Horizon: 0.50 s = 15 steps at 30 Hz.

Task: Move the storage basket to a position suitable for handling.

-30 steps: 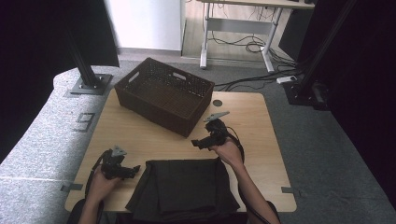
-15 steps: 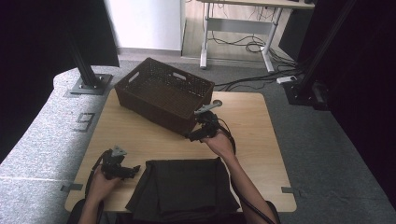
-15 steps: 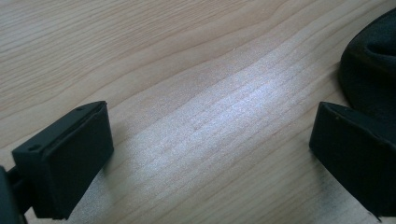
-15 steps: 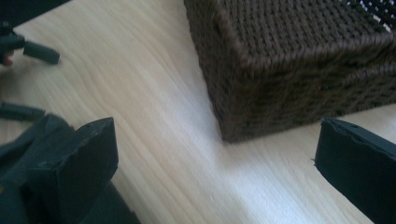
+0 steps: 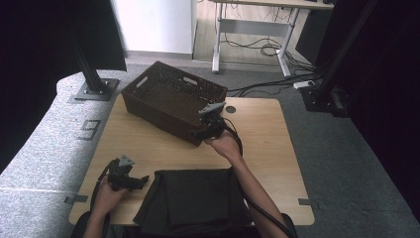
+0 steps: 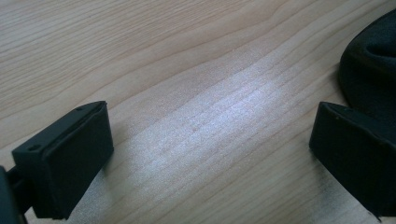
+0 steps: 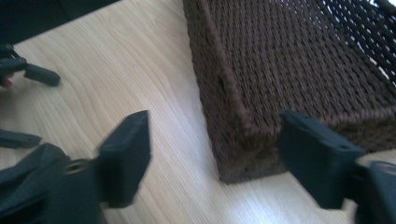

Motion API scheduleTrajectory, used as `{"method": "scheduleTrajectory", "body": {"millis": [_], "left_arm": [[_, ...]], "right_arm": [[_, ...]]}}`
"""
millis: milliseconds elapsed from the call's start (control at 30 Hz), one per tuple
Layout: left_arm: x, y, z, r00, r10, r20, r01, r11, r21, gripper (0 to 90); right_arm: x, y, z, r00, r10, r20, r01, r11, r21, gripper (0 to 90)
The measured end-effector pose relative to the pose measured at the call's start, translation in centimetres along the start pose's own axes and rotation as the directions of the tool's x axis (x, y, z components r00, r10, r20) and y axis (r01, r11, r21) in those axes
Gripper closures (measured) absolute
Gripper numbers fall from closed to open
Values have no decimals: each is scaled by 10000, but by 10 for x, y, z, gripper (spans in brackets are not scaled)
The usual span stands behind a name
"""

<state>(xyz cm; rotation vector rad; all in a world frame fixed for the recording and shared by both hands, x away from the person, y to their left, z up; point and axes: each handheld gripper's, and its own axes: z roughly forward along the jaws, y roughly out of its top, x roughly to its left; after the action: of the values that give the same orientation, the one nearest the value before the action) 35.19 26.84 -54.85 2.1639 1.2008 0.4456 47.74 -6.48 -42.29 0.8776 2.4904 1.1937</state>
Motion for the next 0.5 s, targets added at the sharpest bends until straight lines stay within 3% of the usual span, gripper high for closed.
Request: {"method": "scheduleTrajectory", "body": {"millis": [100, 167, 233, 500], "left_arm": [[0, 0, 0, 10000, 3, 2, -3, 10000, 1, 0], [0, 0, 0, 10000, 6, 5, -6, 10000, 3, 0], [0, 0, 0, 10000, 5, 3, -5, 10000, 8, 0], [-2, 0, 0, 10000, 12, 14, -12, 10000, 5, 0]], "right_arm": [[-3, 5, 5, 9997, 181, -183, -181, 9998, -21, 437], [-4, 6, 6, 9996, 212, -177, -211, 9998, 30, 463], [-5, 9, 12, 9998, 173, 55, -174, 9996, 222, 555], [-8, 12, 22, 9992, 103, 382, -122, 9987, 499, 677]]}}
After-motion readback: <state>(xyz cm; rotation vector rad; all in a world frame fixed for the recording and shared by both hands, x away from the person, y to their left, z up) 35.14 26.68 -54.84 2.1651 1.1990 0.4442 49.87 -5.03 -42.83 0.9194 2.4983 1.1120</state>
